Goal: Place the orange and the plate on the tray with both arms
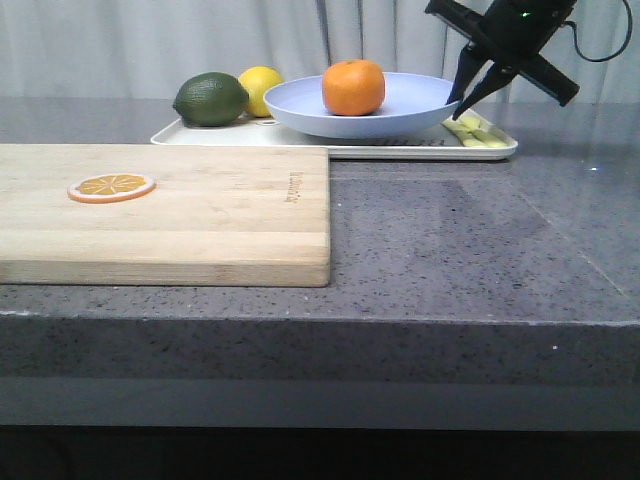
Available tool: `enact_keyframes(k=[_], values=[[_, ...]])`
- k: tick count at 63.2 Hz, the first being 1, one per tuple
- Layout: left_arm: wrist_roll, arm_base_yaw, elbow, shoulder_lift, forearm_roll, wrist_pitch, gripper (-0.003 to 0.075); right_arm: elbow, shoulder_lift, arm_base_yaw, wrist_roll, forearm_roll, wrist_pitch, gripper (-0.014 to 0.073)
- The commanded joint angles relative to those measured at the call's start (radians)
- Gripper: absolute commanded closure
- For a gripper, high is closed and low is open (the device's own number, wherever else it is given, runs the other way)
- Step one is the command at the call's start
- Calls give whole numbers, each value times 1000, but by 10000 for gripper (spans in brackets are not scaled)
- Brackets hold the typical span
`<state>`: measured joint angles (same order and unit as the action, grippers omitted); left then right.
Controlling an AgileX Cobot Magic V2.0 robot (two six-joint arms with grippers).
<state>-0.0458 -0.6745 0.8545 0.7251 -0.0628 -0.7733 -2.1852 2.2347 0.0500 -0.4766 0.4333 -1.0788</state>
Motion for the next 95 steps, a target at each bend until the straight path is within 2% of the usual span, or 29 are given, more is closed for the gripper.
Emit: enact_keyframes(k=[1,23,28,35,46,51,63,73,82,86,95], values=[[-10,4,26,-4,-2,74,68,-39,-67,-1,-5,46,61,701],[-10,4,26,-4,-2,74,68,-39,-48,-1,-1,47,48,699],[-10,4,26,-4,-2,74,68,-39,-40,-1,-1,47,31,669],[-10,4,26,-4,-2,74,68,-39,-35,-1,-1,47,27,561],[-10,4,26,-4,-2,74,68,-61,-35,-1,28,50,35,278],[-10,4,26,-4,-2,74,68,-73,-40,-1,36,50,35,223],[-10,4,26,-4,-2,74,68,-84,-81,-1,136,22,-10,219],[-10,4,26,-4,-2,74,68,-84,-151,-1,198,-101,-53,219],[-10,4,26,-4,-2,74,68,-84,-239,-1,336,-205,-117,219],[-10,4,26,-4,-2,74,68,-78,-276,-1,353,-246,-128,219],[-10,4,26,-4,-2,74,68,13,-388,-1,388,-325,-113,221]])
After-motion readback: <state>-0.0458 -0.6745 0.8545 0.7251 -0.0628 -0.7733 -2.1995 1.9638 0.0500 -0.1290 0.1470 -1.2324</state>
